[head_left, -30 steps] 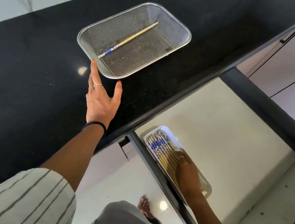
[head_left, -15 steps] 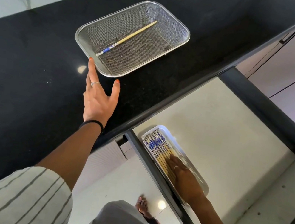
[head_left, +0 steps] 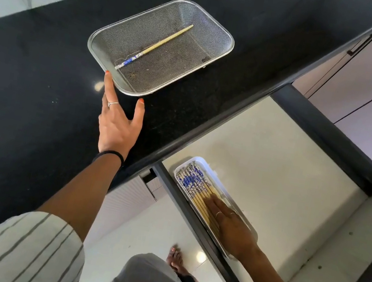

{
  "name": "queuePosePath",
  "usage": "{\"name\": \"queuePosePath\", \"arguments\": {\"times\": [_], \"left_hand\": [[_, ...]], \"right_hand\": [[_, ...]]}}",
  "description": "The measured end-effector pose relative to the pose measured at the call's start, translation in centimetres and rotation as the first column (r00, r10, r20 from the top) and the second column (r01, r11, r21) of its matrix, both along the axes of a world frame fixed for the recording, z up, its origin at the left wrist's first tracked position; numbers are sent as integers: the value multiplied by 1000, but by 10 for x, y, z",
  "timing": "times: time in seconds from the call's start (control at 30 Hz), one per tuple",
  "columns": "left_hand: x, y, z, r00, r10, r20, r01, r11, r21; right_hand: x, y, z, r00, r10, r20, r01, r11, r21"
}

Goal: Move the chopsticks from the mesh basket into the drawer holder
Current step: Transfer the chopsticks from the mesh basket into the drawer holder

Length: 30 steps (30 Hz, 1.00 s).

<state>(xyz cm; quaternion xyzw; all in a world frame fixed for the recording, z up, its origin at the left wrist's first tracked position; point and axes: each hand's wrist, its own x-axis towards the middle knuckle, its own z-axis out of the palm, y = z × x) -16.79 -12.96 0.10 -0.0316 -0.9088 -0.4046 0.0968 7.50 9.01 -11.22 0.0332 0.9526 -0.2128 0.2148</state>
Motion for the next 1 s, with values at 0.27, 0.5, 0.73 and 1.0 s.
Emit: {"name": "queuePosePath", "arguments": {"times": [0.27, 0.5, 0.73, 1.0], "left_hand": [[0, 0, 0, 1000, -3, 5, 3, 1000, 2], [2, 0, 2, 999, -31, 13, 32, 999, -26], [2, 0, 4, 999, -23, 25, 25, 998, -54], [3, 1, 5, 999, -30, 31, 31, 998, -59]], "right_hand": [[6, -3, -1, 991, -135, 2, 135, 991, 14], [13, -4, -1, 971, -238, 22, 239, 971, -26], [3, -7, 17, 971, -238, 29, 239, 961, -137], [-69, -11, 99, 913, -254, -320, 157, 941, -299]]}}
